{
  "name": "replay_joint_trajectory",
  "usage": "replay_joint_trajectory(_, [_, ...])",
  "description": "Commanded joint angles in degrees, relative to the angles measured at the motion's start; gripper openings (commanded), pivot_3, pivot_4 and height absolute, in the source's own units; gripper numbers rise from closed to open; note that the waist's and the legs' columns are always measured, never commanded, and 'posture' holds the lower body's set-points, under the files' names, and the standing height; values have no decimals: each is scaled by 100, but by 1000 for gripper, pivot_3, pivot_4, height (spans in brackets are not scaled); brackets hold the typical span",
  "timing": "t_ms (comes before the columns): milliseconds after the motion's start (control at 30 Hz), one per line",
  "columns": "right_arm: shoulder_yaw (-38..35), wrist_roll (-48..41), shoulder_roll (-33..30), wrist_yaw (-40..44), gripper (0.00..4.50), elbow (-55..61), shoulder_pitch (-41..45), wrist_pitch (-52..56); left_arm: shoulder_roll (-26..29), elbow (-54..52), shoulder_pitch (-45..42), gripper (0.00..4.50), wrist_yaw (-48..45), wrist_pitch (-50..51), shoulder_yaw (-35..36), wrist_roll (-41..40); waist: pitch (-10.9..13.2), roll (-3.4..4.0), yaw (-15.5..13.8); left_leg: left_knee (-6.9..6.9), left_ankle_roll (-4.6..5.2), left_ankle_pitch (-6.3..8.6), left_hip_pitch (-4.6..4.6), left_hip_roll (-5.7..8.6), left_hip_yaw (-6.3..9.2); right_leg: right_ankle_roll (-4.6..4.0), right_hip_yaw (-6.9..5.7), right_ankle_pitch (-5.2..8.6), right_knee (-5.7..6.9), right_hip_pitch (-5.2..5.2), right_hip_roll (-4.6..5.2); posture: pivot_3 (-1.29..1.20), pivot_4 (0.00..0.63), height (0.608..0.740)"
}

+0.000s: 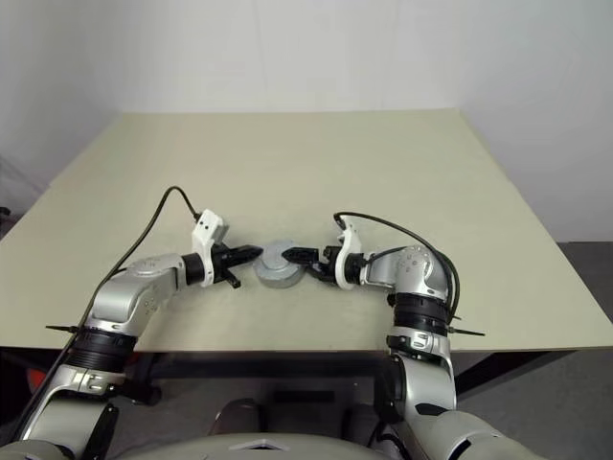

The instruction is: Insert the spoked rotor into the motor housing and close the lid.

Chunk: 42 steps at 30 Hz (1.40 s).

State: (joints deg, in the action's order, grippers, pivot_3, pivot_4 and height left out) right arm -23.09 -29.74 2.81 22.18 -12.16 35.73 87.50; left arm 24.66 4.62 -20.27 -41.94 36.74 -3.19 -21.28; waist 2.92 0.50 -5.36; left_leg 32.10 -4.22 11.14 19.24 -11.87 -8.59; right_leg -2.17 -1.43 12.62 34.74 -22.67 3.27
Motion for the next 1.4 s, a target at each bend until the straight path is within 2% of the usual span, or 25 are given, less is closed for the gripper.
replay_joint_trajectory(33, [-92,-211,181,-63,4276,-77,280,-141,59,-11,50,0,71,54,0,102,0,0,-1,0,0,0,1,0,0,0,0,0,0,-1,0,0,0,740])
replay_joint_trajectory(267, [-145,-212,329,-171,4276,-415,450,-406,53,-1,22,0,100,41,-3,124,1,1,-6,0,-1,-1,11,1,1,-19,-1,-12,0,-9,0,0,0,740])
replay_joint_trajectory(467, [-157,-255,284,-227,2325,-594,501,-470,34,80,-36,0,90,17,21,164,1,1,-7,1,-2,-1,21,1,1,-31,-1,-20,1,-19,0,0,0,740])
replay_joint_trajectory(567, [-173,-304,245,-202,2115,-665,540,-534,17,128,-67,0,78,-2,32,187,1,2,-8,2,-4,-2,21,1,2,-32,-1,-20,2,-19,0,0,0,740])
replay_joint_trajectory(833, [-333,-320,131,-314,2096,-928,655,-700,-97,237,-135,0,142,-29,206,71,1,2,-14,4,-7,-4,22,1,2,-32,-1,-21,5,-18,1,0,0,740])
replay_joint_trajectory(1400, [-1629,-992,-45,-914,2096,-1713,1741,-1374,-838,322,-352,0,834,801,1880,-1426,10,3,-7,14,-4,-3,78,-1,5,-36,-6,-31,8,-66,-4,0,0,740])
